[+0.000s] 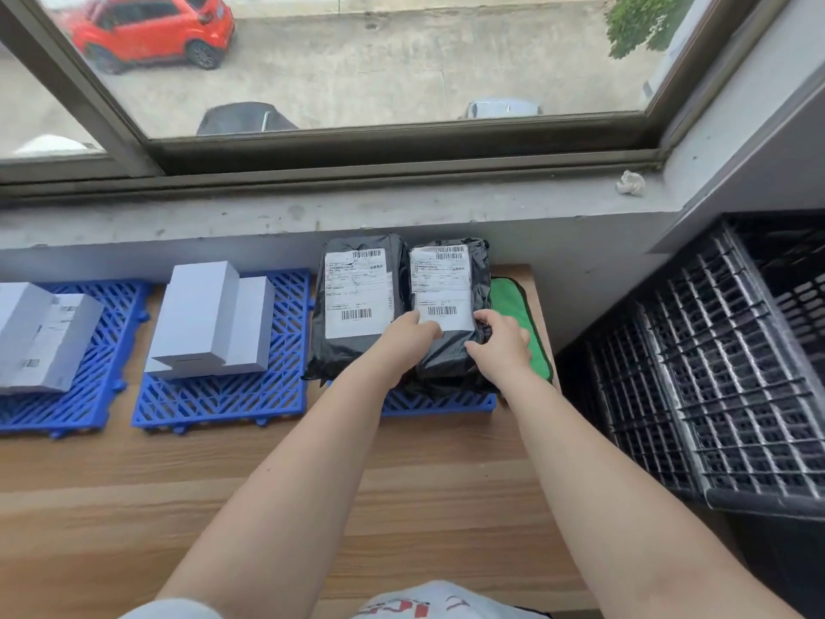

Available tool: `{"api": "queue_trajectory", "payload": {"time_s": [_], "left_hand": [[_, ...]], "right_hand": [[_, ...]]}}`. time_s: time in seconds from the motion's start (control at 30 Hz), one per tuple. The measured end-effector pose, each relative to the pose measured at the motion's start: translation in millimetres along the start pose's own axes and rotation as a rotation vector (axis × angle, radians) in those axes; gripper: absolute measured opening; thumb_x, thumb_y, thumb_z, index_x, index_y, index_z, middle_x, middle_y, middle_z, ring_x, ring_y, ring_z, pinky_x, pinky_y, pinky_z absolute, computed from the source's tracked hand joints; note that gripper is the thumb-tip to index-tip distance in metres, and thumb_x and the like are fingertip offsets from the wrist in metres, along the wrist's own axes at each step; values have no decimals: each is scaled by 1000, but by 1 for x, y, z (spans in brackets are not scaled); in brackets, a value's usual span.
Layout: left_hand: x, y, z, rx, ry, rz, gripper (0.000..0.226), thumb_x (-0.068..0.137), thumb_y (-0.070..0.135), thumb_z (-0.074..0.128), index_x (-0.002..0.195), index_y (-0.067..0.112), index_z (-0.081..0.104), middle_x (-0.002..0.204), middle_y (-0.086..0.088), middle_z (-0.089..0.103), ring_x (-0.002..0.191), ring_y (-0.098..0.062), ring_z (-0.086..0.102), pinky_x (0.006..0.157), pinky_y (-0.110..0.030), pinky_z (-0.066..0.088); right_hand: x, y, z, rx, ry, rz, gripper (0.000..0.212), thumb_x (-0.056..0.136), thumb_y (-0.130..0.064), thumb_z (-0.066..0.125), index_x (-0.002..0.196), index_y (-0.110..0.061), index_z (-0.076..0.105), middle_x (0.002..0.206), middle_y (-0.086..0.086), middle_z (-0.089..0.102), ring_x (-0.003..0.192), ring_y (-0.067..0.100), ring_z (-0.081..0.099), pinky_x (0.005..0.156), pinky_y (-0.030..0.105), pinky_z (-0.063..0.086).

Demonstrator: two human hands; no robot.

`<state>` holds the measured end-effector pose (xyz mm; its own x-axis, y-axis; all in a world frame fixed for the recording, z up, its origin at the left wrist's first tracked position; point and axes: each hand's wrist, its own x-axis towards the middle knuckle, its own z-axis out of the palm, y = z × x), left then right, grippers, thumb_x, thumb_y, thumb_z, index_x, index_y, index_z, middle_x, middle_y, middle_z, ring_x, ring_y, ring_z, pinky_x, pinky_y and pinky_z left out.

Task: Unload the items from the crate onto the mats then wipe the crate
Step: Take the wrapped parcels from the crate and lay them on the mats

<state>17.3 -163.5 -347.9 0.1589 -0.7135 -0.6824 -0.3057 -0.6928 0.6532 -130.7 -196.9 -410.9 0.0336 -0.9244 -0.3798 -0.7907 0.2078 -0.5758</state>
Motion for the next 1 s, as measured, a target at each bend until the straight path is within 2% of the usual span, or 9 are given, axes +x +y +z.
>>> {"api": "queue_trajectory", "payload": {"time_s": [0.07,0.17,0.2,0.27,0.33,0.43,0.53,0.73,1.0], "left_hand": [[-6,1,-2,6,43,107,60,96,24,50,153,21,31,158,-1,31,121,-16,50,91,-29,41],[-9,2,-7,26,142,279,54,96,18,51,149,25,41,149,-1,45,74,3,51,65,-18,45],[-11,1,-9,62,164,332,52,95,17,52,146,25,44,146,-1,49,77,3,53,68,-19,46],[-13,-1,-12,203,203,417,51,94,18,54,144,24,47,143,0,51,111,-8,57,88,-26,45],[-15,-6,-14,396,255,490,51,93,23,57,143,22,47,143,1,52,131,-18,47,103,-36,42],[-21,-16,-12,654,368,540,51,90,32,59,139,23,51,131,-1,59,122,-24,52,95,-42,47],[-28,-31,-6,841,435,598,52,86,40,58,136,27,51,126,1,58,118,-25,49,94,-41,39],[-35,-51,24,952,316,670,60,82,48,60,138,31,46,139,-2,45,132,-29,34,107,-48,29],[-65,-47,92,991,152,790,69,78,50,62,142,36,41,140,-2,43,133,-30,33,107,-50,29]], "right_hand": [[-2,-4,-8,-62,22,-67,56,83,-24,65,135,-33,48,141,0,42,133,29,26,107,43,28],[-7,-9,-20,-119,27,-184,60,84,-22,66,139,-33,44,152,0,30,143,28,11,116,46,17],[-11,-12,-24,-139,23,-219,60,86,-22,66,140,-33,43,154,-2,28,145,28,8,117,45,14],[-17,-17,-30,-189,15,-269,61,87,-21,64,142,-34,41,156,-6,27,146,27,6,118,45,12],[-26,-19,-33,-243,40,-299,61,87,-21,63,143,-34,41,156,-7,28,146,27,9,118,45,14],[-43,-17,-35,-303,66,-316,62,87,-21,61,144,-32,40,155,-5,30,146,27,10,118,44,16],[-64,-10,-29,-373,97,-307,63,87,-22,61,145,-30,38,155,-4,29,145,28,11,117,44,18],[-108,22,-25,-467,159,-213,65,87,-25,63,146,-29,38,154,0,31,143,27,19,114,41,24],[-177,84,-45,-455,250,-17,69,87,-28,67,148,-28,35,154,1,34,142,25,27,115,43,24]]}}
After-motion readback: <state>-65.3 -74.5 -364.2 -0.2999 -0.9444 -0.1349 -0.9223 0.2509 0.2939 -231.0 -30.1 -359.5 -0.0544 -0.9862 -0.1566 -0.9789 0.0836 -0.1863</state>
